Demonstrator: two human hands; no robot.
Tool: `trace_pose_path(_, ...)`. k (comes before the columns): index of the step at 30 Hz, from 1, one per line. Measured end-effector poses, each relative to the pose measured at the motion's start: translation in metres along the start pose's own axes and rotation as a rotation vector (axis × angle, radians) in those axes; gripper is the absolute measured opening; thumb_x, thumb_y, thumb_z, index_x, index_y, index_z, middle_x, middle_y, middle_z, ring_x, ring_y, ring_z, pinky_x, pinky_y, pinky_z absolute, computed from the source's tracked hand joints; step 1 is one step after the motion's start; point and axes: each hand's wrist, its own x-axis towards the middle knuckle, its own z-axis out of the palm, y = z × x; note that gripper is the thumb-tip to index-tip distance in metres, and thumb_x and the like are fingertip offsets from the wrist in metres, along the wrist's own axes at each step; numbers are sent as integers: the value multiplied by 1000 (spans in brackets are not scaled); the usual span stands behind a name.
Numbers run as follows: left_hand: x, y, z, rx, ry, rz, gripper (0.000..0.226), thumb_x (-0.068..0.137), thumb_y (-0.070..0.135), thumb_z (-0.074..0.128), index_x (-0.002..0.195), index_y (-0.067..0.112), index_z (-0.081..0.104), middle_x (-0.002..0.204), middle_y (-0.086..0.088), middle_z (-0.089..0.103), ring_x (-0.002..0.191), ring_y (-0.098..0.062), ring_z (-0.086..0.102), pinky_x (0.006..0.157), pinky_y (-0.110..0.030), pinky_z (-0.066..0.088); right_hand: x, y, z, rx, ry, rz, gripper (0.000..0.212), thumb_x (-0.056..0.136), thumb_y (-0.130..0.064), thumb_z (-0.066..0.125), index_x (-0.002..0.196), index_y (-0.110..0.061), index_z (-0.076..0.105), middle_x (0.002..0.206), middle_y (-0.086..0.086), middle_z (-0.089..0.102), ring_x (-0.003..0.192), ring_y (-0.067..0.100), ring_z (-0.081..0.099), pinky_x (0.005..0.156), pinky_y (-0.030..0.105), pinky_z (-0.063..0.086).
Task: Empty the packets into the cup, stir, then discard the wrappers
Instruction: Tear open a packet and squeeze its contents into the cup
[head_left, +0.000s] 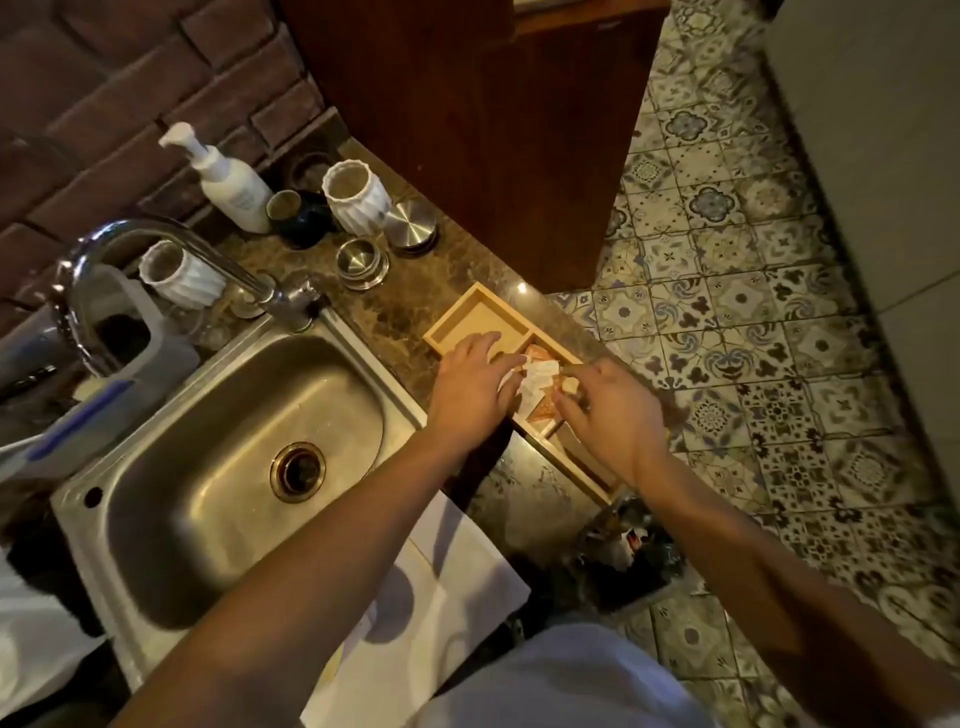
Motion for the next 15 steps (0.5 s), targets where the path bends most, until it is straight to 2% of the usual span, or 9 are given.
trace_pose_path(4, 10, -8, 4, 188, -54, 160, 28, 97, 41, 55, 125, 38, 62, 157, -9, 40, 150, -39, 24, 118, -57, 24, 15, -10, 13, -111, -86, -2, 28, 98, -41, 54, 112, -22, 68, 105, 4, 67, 85, 21, 67, 72, 38, 59)
trace_pose_path(8, 20, -10, 4, 249, -96, 207, 30, 94, 42, 60, 124, 40, 61, 160, -9, 35, 152, -39, 19, 120, -58, 21, 29, -18, 19, -158, -115, 31, 29, 95, -41, 58, 115, -24, 71, 109, 4, 68, 90, 24, 70, 73, 39, 60)
trace_pose_path(11, 26, -8, 3, 247, -116, 203, 23, 92, 40, 63, 115, 40, 66, 160, -8, 35, 152, -39, 18, 121, -57, 19, 37, -22, 23, -200, -136, 28, 30, 96, -41, 58, 117, -24, 71, 112, 4, 68, 93, 25, 69, 74, 36, 58)
trace_pose_path(15, 31, -11, 1, 237, -126, 201, 20, 91, 37, 65, 110, 40, 73, 161, -6, 36, 153, -37, 17, 122, -57, 17, 44, -24, 26, -215, -159, 38, 28, 95, -40, 61, 112, -22, 74, 108, 4, 71, 93, 24, 70, 72, 33, 53)
